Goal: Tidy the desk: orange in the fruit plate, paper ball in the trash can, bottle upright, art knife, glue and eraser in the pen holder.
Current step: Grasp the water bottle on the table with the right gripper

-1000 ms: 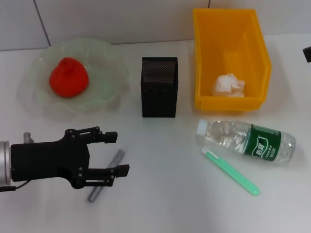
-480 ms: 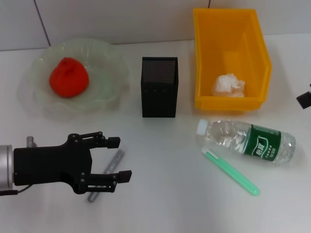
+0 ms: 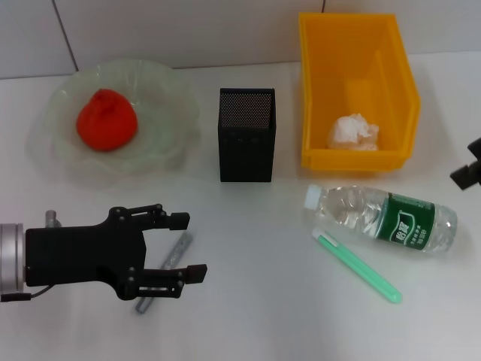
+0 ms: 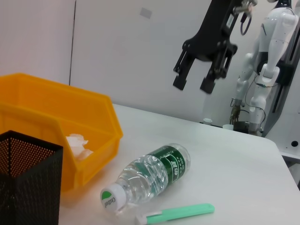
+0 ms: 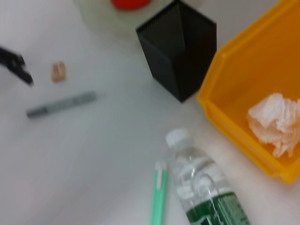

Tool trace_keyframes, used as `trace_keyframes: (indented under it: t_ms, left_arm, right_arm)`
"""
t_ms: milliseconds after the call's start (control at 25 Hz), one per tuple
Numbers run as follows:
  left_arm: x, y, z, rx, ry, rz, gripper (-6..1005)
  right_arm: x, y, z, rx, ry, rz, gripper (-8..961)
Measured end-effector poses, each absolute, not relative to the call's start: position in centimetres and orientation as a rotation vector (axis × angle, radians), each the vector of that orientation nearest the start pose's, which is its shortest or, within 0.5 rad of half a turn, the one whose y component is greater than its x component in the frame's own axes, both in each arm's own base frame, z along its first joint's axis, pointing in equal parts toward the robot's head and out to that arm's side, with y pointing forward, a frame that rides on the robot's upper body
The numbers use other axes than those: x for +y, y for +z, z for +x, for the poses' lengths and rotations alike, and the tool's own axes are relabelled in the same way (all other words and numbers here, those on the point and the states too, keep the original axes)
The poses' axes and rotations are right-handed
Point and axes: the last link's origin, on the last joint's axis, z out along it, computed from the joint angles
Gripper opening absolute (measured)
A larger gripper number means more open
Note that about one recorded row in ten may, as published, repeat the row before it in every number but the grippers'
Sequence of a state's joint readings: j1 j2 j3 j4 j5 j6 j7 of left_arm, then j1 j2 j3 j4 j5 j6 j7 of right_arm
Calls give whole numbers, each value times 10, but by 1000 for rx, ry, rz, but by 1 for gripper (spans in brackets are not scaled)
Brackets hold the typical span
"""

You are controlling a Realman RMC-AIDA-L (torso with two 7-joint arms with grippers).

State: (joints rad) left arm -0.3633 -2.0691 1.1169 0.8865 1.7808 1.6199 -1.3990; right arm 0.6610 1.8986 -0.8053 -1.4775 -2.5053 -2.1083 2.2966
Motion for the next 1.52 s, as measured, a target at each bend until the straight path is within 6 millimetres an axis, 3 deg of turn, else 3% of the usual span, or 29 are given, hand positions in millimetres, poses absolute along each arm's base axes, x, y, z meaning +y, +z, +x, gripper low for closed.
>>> trace_keyframes:
  t_ms: [280,640,960,1520]
  left_arm:
    - [292,-12,-236,-368,-677,-2960,798]
    - [294,-12,-234,-361,-679,-2965,797]
    - [292,-14,-235,-376,-687,-2973,796]
    - [292,-16,-234,-375,-680,-2979,795]
  right_arm:
    - [337,139,201,800,-535,-2665,720]
    - [343,118,203,566,-615,-2727,719]
    - [350,94,212,556,-670,-2794,718]
    - [358,81,218,569,-680,-2807,724]
